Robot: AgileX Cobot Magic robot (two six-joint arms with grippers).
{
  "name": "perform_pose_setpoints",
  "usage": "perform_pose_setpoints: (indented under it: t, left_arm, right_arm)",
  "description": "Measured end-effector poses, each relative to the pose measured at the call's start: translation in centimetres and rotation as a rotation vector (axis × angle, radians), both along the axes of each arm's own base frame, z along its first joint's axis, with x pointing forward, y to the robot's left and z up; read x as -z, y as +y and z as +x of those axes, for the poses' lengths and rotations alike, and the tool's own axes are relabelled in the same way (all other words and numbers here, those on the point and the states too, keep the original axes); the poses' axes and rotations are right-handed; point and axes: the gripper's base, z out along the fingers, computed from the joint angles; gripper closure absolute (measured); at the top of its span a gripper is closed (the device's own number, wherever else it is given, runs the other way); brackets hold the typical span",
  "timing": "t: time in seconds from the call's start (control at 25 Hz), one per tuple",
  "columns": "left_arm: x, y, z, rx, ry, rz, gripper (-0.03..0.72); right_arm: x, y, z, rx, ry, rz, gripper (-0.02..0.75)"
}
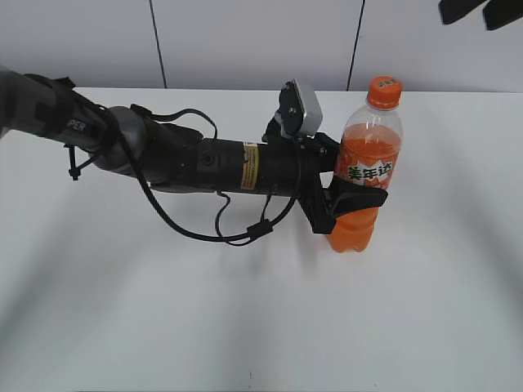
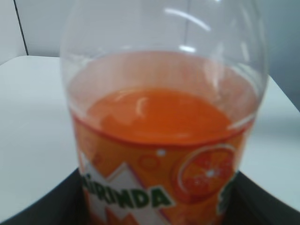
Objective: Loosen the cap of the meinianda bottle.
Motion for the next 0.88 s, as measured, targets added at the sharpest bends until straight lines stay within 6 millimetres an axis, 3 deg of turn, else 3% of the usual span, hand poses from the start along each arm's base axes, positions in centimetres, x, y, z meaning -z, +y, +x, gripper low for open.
perform_pose_setpoints:
  t: [0.28, 0.88]
  left_arm:
    - [0.0, 0.0, 0.0, 0.01, -0.007, 0.003, 0.258]
    - [-0.1, -0.1, 0.0, 0.013, -0.009, 0.003, 0.259]
  right_arm:
    - [1.9, 4.0, 0.2, -0.104, 0.062, -0.012, 0.337]
    - [2.9, 5.3, 0.5, -0.126, 0.096, -0.016, 0.34]
